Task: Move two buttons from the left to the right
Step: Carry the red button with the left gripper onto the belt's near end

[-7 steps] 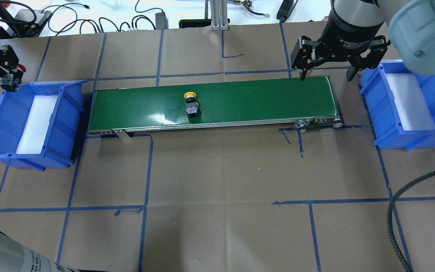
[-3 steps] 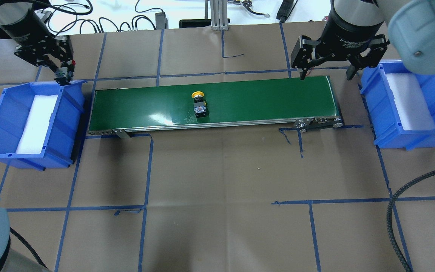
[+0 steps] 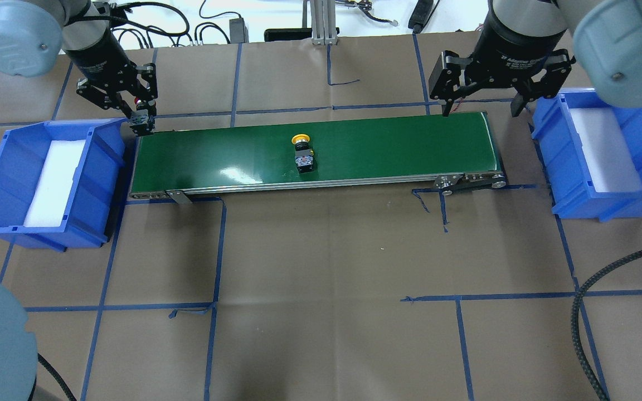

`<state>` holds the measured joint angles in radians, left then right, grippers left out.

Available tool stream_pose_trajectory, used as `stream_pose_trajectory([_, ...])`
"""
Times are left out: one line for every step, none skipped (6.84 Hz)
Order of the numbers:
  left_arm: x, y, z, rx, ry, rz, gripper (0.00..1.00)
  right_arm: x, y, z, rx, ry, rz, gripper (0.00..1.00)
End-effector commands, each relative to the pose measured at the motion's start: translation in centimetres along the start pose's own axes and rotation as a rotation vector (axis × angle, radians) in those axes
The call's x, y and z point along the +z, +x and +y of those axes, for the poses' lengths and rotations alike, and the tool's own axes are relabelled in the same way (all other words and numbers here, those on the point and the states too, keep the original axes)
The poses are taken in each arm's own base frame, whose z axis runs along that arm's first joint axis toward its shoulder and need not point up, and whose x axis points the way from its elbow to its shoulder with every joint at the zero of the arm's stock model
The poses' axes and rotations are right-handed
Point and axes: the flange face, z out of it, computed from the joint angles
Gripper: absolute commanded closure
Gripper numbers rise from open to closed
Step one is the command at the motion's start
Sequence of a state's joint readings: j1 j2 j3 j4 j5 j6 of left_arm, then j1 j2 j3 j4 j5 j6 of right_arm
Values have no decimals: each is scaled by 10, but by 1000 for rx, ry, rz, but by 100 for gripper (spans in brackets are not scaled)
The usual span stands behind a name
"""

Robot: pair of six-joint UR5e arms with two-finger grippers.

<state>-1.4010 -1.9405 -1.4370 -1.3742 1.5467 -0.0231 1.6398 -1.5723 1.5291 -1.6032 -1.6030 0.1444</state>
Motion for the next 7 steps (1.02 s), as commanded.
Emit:
stream_pose_trajectory([53, 4, 6, 5, 95, -2, 83, 1, 0, -1, -2, -1, -1, 0])
stream_pose_trajectory([84, 3, 15, 8, 107, -1, 83, -3, 0, -1, -2, 7, -1, 0])
stream_pose_trajectory([95, 2, 21, 31, 116, -2, 83, 0, 0, -1, 0, -1, -1, 0])
stream_pose_trajectory([92, 2, 25, 75, 122, -7, 83, 0, 1, -1, 1, 0, 2, 0])
stream_pose_trajectory([99, -2, 26, 77, 111, -42, 83, -1, 2, -1, 3, 3, 3, 0])
stream_pose_trajectory([105, -3, 28, 75, 99, -46, 83, -1, 3, -2, 3, 3, 3, 0])
stream_pose_trajectory([107, -3, 29, 75, 99, -47, 83, -2, 1, -2, 3, 5, -4, 0])
